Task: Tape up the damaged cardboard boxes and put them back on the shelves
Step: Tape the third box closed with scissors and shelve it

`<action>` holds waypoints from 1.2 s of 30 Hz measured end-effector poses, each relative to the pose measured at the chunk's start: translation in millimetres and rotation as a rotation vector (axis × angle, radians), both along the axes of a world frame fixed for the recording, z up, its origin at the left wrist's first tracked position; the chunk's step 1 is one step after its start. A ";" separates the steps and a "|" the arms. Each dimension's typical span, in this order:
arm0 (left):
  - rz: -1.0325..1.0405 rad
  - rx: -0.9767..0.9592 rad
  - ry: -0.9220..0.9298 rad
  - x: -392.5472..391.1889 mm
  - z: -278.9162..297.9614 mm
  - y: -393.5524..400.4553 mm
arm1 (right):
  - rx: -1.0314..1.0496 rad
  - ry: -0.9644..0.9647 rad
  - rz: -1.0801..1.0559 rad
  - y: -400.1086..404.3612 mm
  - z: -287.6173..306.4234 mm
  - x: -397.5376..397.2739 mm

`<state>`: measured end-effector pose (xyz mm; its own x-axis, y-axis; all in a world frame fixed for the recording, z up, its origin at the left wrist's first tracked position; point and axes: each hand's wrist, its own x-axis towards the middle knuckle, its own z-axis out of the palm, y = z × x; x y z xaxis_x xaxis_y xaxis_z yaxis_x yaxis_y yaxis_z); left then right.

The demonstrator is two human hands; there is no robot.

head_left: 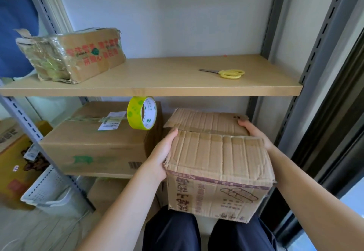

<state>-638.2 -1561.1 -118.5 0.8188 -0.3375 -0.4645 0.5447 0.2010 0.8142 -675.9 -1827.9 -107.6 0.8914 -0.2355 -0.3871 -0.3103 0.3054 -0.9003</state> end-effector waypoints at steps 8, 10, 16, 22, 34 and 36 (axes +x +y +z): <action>0.097 -0.094 -0.012 -104.3 20.9 36.0 | 0.079 0.024 0.031 25.6 21.8 -63.3; 0.158 -0.100 -0.045 -120.7 17.3 47.3 | 0.034 0.079 -0.010 33.9 16.2 -82.5; 0.200 0.090 -0.101 -134.8 13.7 60.2 | -0.147 0.133 -0.061 49.0 20.2 -117.5; 0.126 0.191 -0.346 -141.3 16.1 60.0 | -0.475 -0.020 0.213 48.4 19.0 -140.8; 0.108 0.360 -0.299 -170.6 32.5 85.2 | -0.604 -0.002 0.463 59.0 3.3 -161.8; 0.110 0.352 -0.304 -173.7 29.8 87.6 | -0.520 0.050 0.428 55.9 9.7 -165.6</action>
